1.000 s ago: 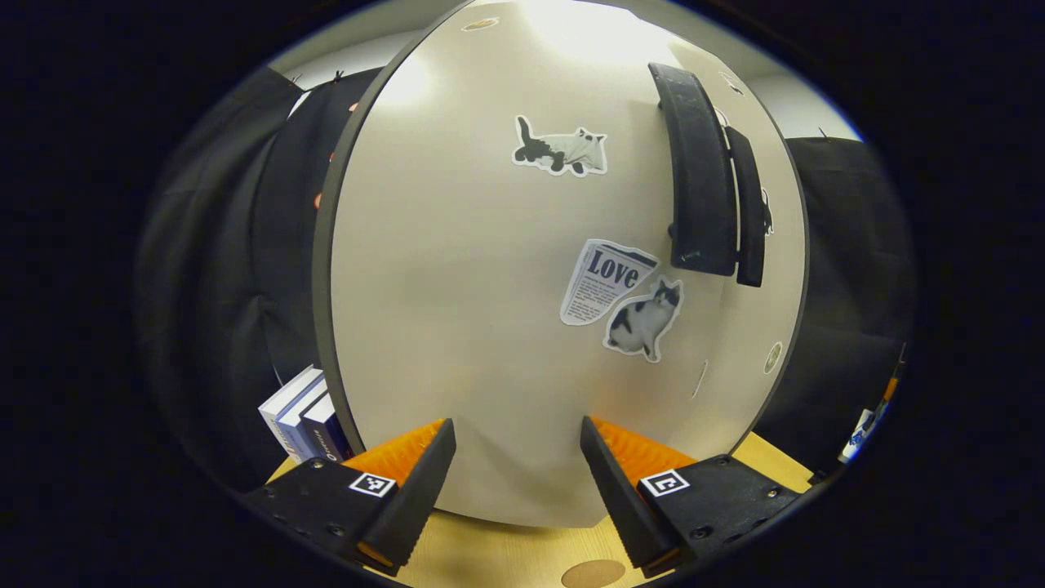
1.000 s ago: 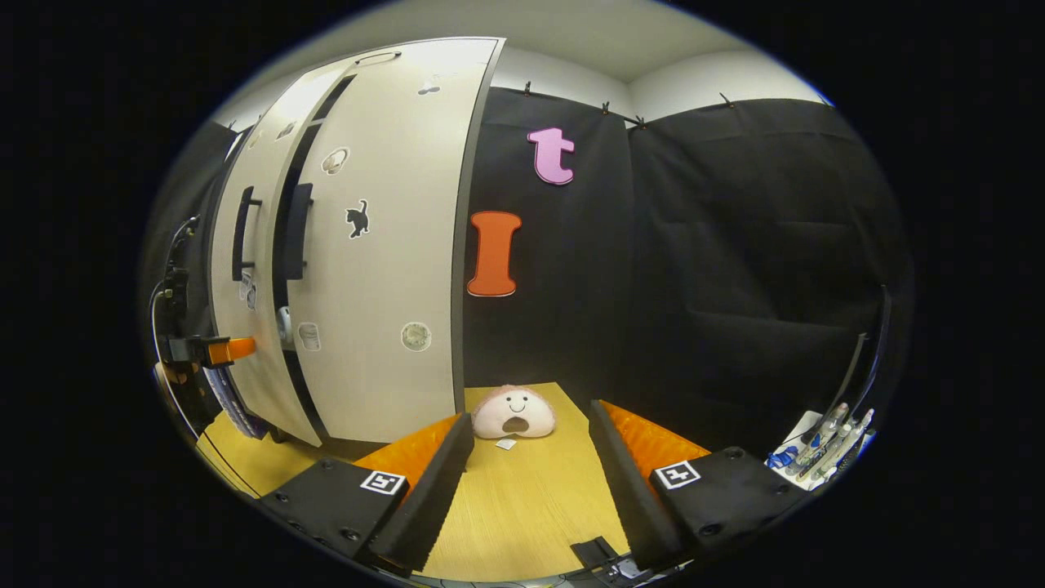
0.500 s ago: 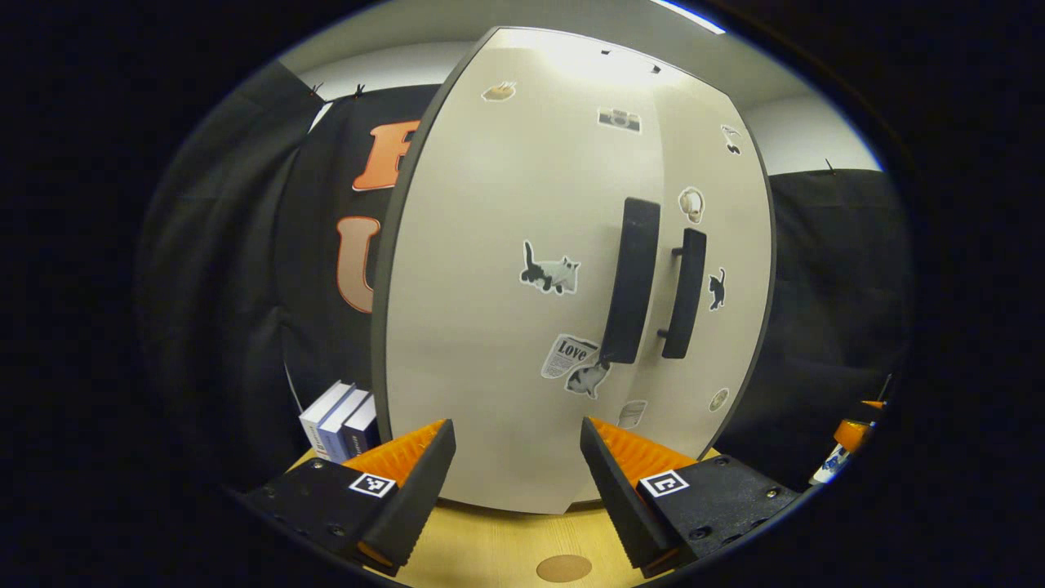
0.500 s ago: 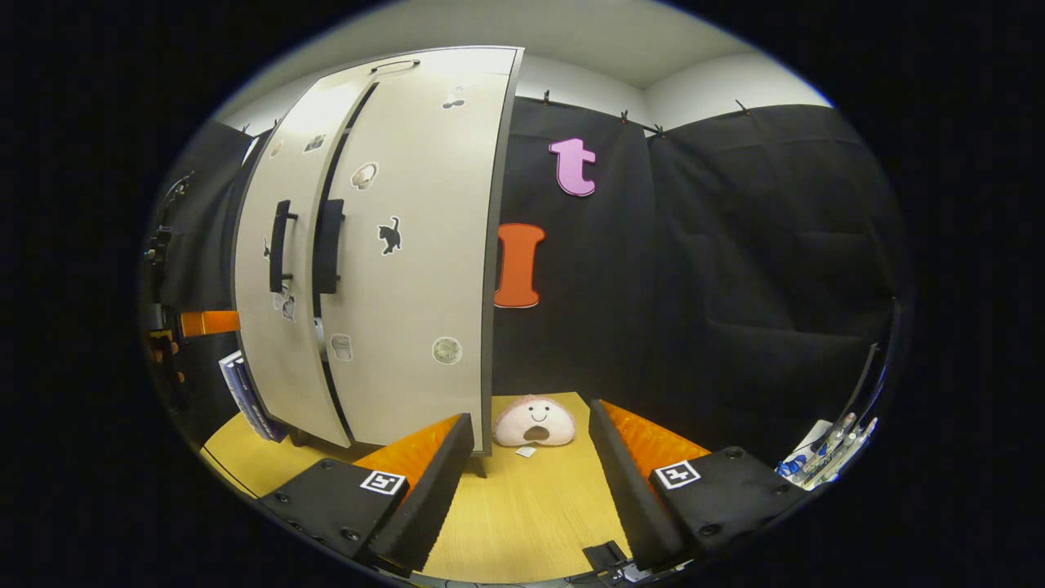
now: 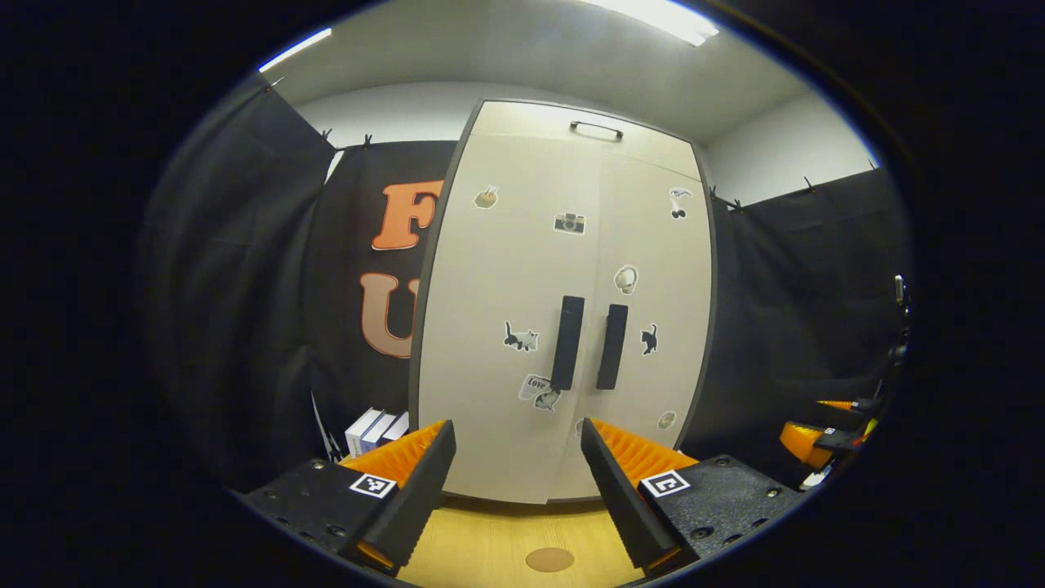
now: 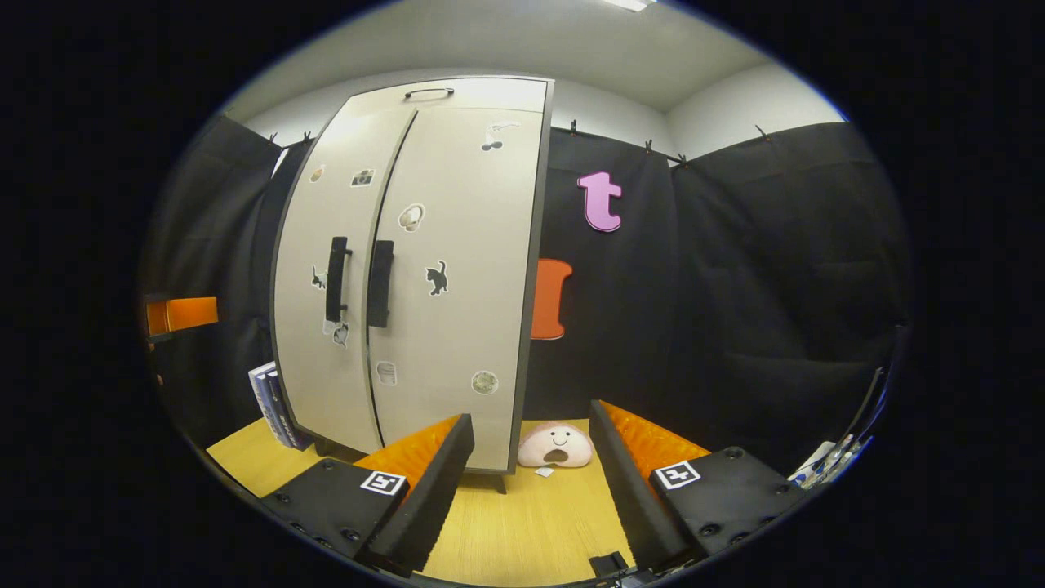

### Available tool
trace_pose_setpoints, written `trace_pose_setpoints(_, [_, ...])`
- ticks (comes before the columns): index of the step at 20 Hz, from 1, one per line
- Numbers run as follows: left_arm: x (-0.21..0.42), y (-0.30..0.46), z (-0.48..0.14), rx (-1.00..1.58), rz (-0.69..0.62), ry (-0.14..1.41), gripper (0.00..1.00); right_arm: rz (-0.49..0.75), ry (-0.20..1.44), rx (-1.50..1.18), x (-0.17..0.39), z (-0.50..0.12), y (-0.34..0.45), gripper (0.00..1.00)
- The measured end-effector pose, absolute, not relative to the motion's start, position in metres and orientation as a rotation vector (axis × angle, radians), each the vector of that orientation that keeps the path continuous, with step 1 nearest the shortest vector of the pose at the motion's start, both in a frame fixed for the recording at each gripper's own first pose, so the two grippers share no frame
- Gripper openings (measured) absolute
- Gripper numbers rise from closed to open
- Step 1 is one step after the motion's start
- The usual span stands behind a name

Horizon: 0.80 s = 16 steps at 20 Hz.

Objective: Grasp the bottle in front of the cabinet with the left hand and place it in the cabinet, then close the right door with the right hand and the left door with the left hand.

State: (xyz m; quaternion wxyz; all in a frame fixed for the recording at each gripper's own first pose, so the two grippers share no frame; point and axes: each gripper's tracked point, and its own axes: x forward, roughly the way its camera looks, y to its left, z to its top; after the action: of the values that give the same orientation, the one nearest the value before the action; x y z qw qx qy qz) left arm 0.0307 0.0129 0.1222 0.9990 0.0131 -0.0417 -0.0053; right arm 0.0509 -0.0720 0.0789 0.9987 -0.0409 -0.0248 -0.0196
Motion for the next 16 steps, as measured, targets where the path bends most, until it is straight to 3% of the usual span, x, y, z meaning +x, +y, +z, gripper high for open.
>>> trace_pose_setpoints(1, [0.024, 0.008, 0.124, 0.013, -0.021, -0.089, 0.94, -0.036, -0.053, -0.083, 0.048, 0.081, -0.069, 0.95])
trace_pose_setpoints(10, [-0.003, 0.014, 0.132, 0.022, -0.015, -0.112, 0.92, 0.009, -0.060, -0.089, 0.032, 0.085, -0.049, 0.94])
trace_pose_setpoints(11, [-0.005, 0.015, 0.133, 0.018, -0.013, -0.114, 0.84, 0.013, -0.064, -0.087, 0.031, 0.086, -0.048, 0.94])
trace_pose_setpoints(13, [-0.008, 0.017, 0.134, 0.015, -0.015, -0.115, 0.79, 0.019, -0.068, -0.081, 0.028, 0.088, -0.045, 0.94])
trace_pose_setpoints(16, [-0.009, 0.018, 0.135, 0.019, -0.019, -0.115, 0.78, 0.017, -0.078, -0.075, 0.026, 0.091, -0.042, 0.94])
